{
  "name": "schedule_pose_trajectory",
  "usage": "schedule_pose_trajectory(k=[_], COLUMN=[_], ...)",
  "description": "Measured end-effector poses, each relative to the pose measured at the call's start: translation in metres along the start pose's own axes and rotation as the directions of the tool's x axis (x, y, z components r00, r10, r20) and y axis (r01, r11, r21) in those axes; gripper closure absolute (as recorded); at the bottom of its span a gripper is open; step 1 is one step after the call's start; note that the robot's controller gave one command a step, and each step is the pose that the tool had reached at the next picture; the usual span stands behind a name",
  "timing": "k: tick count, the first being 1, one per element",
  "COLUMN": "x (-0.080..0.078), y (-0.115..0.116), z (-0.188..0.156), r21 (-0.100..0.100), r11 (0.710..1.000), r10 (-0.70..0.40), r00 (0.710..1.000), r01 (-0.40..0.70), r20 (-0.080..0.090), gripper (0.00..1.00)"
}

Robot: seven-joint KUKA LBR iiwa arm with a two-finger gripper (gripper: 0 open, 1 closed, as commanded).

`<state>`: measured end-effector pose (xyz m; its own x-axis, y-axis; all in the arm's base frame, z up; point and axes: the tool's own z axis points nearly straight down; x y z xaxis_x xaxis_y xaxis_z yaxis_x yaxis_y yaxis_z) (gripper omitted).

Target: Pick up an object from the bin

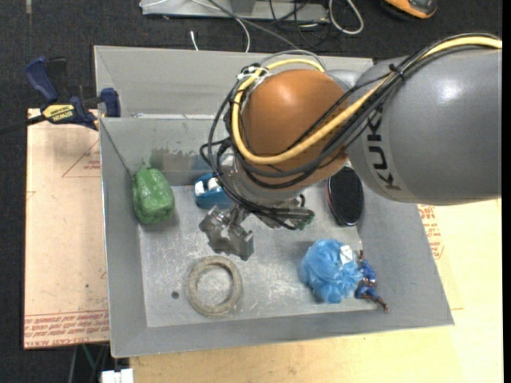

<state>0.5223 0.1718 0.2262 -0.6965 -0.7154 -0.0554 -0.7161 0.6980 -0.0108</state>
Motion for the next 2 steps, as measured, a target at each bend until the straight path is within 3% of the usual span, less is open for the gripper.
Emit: schedule_pose_trajectory(k=[1,2], x=[0.0014,-0.0082], y=[0.026,0.0177], z=[0.0479,0.0457], r21=[-0.01,-0.009], r11=[1.0,1.0], r10=[0.012,0.017], r00=[1.0,1.0], r01=[-0.012,-0.017], r20=[-0.016,-0.016], gripper=[1.0,1.0])
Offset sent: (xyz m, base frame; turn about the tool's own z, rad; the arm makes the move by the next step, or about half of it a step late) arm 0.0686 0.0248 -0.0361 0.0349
